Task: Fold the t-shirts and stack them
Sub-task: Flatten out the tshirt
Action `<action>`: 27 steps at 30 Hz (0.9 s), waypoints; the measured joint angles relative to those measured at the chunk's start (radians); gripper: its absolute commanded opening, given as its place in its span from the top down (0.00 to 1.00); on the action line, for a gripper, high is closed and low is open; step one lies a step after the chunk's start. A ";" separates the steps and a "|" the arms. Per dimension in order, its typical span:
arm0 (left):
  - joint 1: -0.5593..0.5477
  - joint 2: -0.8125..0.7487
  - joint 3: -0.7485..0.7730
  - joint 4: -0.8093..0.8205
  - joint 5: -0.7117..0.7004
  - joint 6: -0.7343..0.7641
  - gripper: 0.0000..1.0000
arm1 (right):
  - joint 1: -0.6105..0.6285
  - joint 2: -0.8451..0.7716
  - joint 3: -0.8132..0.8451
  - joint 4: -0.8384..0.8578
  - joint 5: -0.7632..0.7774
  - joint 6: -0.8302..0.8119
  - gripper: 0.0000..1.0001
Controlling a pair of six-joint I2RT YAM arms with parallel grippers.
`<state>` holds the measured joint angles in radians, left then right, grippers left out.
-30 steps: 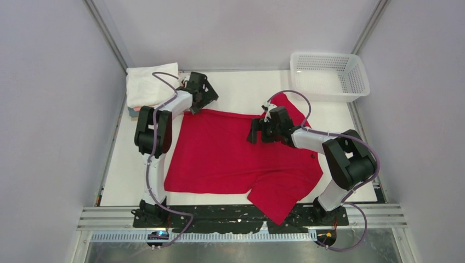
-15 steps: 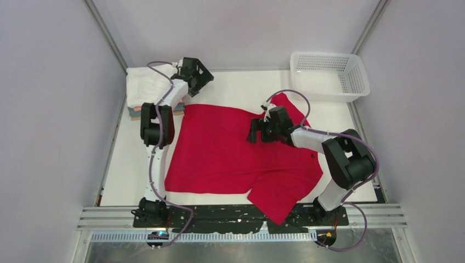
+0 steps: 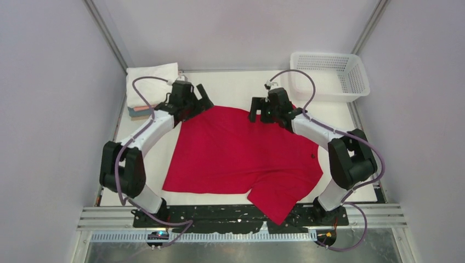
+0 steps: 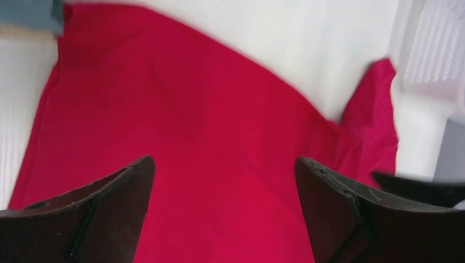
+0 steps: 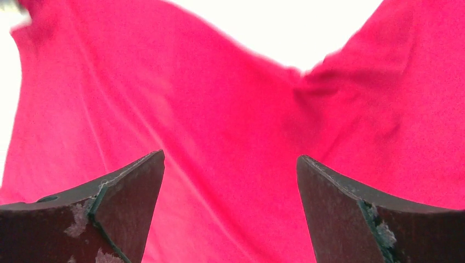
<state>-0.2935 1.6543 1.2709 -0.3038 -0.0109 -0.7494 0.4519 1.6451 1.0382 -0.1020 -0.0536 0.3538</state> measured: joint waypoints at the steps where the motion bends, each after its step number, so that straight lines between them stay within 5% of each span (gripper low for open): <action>1: -0.011 -0.040 -0.048 0.001 -0.003 0.002 0.00 | -0.006 0.012 0.037 -0.004 0.015 0.009 0.05; 10: -0.050 -0.154 -0.486 0.018 0.003 -0.021 0.00 | -0.068 0.174 0.211 -0.046 0.121 0.060 0.05; 27: -0.051 -0.204 -0.539 0.038 -0.031 -0.043 0.00 | -0.093 0.372 0.327 -0.054 0.150 0.071 0.05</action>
<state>-0.3450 1.4502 0.7322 -0.2661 -0.0414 -0.7921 0.3584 2.0171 1.3651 -0.1562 0.0963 0.4252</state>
